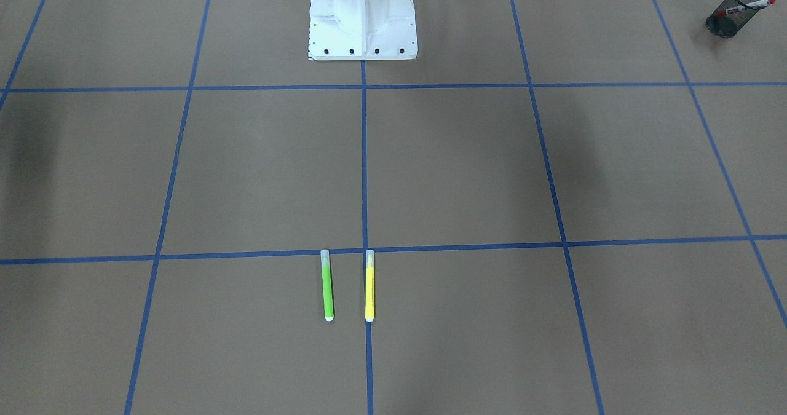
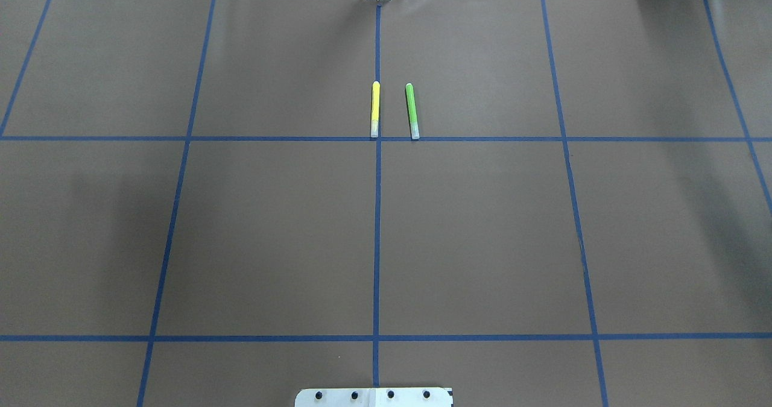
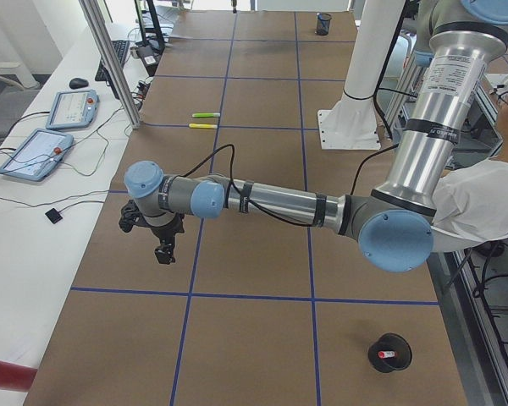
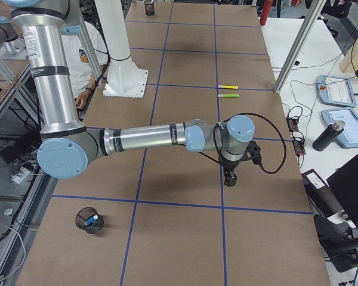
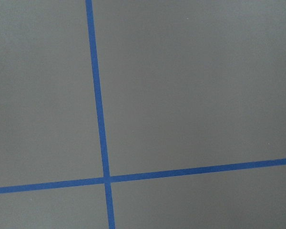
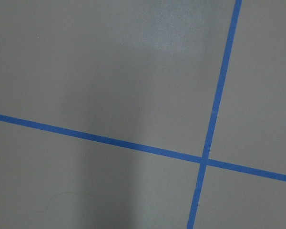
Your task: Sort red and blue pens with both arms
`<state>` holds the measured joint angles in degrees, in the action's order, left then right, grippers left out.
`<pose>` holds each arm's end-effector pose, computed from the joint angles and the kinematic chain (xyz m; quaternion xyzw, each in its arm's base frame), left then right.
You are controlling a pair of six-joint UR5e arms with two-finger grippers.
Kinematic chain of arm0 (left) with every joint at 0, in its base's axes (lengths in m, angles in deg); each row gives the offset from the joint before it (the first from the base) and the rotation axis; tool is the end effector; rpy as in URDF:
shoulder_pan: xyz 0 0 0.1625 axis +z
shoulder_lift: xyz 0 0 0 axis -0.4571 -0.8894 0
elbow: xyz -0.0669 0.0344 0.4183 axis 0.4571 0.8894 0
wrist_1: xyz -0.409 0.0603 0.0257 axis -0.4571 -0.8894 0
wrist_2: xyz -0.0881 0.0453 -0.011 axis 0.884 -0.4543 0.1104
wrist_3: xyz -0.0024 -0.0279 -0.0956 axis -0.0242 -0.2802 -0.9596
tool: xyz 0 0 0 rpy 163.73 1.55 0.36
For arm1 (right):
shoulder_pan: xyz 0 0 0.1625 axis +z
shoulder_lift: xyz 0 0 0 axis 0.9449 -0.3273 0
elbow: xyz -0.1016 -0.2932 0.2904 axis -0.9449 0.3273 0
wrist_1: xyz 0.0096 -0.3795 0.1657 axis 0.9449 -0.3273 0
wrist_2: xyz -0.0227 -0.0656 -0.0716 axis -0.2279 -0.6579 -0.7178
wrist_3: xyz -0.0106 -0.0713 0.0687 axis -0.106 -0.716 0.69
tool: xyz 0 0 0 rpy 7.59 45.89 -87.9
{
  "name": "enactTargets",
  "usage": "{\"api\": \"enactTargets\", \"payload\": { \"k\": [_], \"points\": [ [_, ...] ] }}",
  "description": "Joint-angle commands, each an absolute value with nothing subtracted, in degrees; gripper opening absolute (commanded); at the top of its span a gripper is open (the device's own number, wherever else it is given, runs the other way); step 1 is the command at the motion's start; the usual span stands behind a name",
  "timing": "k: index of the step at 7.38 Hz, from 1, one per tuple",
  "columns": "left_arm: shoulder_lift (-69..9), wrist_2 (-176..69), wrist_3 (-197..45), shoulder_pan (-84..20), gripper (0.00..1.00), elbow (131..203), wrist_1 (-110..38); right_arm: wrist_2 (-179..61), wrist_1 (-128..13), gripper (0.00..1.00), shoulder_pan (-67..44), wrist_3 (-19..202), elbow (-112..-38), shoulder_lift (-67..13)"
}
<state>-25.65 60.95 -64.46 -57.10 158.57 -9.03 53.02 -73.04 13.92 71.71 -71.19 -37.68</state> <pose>-0.0010 -0.6121 0.5746 0.0255 0.3920 0.0445 0.9185 0.0113 -0.5661 0.5825 0.0456 -0.3852 -0.0916 0.9171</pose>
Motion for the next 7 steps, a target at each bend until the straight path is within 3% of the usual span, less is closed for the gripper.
{"api": "enactTargets", "payload": {
  "k": [1, 7],
  "points": [
    [-23.48, 60.70, -64.02, -57.26, 0.99, 159.80, -9.65, 52.97, -73.06, 1.00, 13.92, 71.33, -71.36, -38.02],
    [-22.16, 60.61, -64.72, -57.26, 0.99, 164.37, -9.92, 53.24, -73.06, 1.00, 13.92, 71.42, -71.27, -37.06]
  ]
}}
